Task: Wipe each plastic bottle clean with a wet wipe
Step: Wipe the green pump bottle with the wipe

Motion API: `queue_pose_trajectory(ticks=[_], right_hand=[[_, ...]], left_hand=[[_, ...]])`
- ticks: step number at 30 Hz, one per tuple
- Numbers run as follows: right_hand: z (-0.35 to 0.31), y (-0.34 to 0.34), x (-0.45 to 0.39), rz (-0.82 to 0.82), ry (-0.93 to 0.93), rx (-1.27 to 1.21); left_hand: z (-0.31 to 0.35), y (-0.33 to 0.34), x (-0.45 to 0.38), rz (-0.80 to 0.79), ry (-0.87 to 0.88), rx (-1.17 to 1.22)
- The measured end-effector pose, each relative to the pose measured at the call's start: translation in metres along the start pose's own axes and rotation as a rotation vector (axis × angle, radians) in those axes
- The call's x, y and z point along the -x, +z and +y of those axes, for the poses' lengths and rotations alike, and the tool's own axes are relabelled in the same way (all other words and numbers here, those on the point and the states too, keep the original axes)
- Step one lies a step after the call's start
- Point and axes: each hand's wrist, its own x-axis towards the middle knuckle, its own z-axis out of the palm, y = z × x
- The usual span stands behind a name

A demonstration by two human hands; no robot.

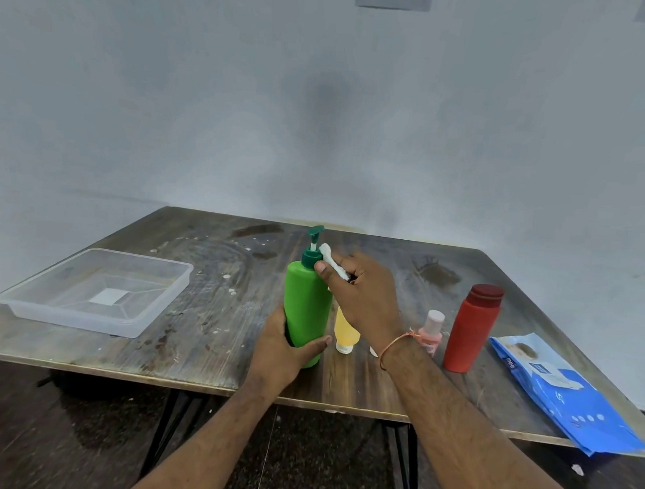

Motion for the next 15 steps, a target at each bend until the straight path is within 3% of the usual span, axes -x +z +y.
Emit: queue_pose_trajectory(ticks=[8,15], right_hand=[[-0.004,0.010,0.013,0.121,-0.073,0.141],[-0.004,0.006,0.025,0.099,-0.152,0.164]], left_hand=[[0.000,0.004,0.000,0.074,-0.038,-0.040],[0.006,0.002,0.005,0.057,-0.023,-0.057]])
